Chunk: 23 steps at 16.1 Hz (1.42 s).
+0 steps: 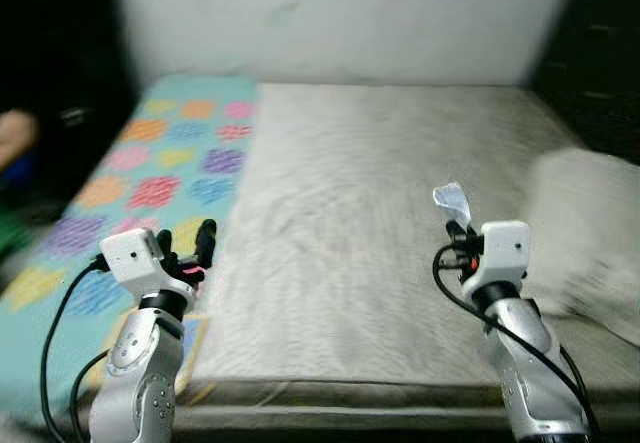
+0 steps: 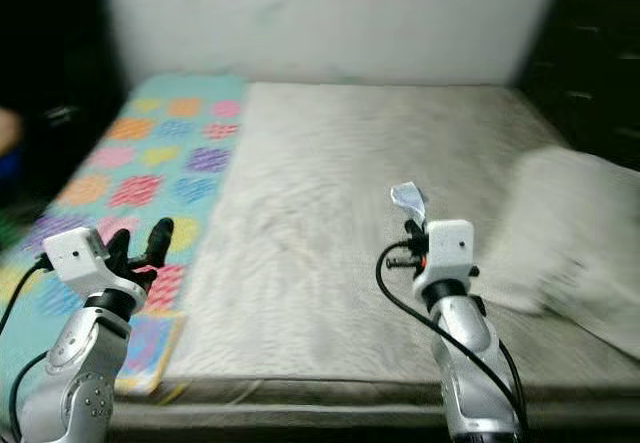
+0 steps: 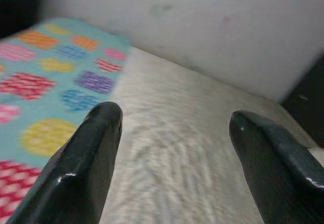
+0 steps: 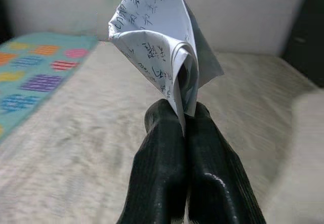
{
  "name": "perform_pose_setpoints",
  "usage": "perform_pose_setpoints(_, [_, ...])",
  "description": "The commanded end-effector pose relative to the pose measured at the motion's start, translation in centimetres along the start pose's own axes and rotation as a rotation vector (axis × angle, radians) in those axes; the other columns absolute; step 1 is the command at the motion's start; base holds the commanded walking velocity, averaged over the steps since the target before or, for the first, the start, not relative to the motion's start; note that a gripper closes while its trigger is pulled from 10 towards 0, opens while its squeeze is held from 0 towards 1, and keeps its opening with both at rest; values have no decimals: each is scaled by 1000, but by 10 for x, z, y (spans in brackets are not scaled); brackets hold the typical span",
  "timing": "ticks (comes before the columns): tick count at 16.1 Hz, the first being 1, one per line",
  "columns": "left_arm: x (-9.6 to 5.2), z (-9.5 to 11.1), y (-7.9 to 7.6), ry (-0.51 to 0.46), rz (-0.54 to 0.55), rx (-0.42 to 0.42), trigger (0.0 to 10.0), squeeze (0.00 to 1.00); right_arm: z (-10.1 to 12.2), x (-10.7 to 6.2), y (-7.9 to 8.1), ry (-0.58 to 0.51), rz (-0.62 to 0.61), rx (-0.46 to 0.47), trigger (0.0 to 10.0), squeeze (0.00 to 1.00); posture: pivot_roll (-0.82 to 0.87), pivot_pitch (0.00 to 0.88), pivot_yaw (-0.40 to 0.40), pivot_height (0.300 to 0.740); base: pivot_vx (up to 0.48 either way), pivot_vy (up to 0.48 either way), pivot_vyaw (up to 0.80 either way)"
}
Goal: Clean up the room
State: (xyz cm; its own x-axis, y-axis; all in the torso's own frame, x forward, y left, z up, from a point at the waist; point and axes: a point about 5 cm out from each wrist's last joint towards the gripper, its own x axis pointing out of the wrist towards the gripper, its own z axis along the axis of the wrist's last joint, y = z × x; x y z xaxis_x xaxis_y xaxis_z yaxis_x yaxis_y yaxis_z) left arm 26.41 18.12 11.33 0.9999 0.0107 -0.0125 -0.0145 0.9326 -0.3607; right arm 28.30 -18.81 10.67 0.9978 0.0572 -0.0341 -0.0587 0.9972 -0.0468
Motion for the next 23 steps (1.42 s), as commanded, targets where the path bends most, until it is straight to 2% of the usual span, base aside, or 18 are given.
perform_pose_setpoints(1, [0, -2, -4, 9, -32, 5, 10000, 0, 4, -1, -2, -9, -5, -6, 10000, 0, -44, 0, 17, 740, 0, 0, -800])
perform_pose_setpoints(6, [1, -3, -5, 13, -36, -1, 10000, 0, 1, -1, -2, 1, -11, -1, 10000, 0, -36, 0, 16, 740, 0, 0, -800])
perform_pose_setpoints(8, [2, -3, -3, 11, -5, -12, 10000, 0, 1, 0, -3, 0, -17, 4, 10000, 0, -36, 0, 16, 740, 0, 0, -494])
perform_pose_setpoints(14, [3, -3, -4, 10, -7, -24, 10000, 0, 4, 3, -3, -12, -12, -1, 10000, 0, -43, 0, 9, 740, 0, 0, 0])
perform_pose_setpoints(23, [2, -4, -5, 13, -9, -37, 10000, 0, 6, 3, -3, -16, -3, -13, 10000, 0, -46, 0, 5, 740, 0, 408, 0])
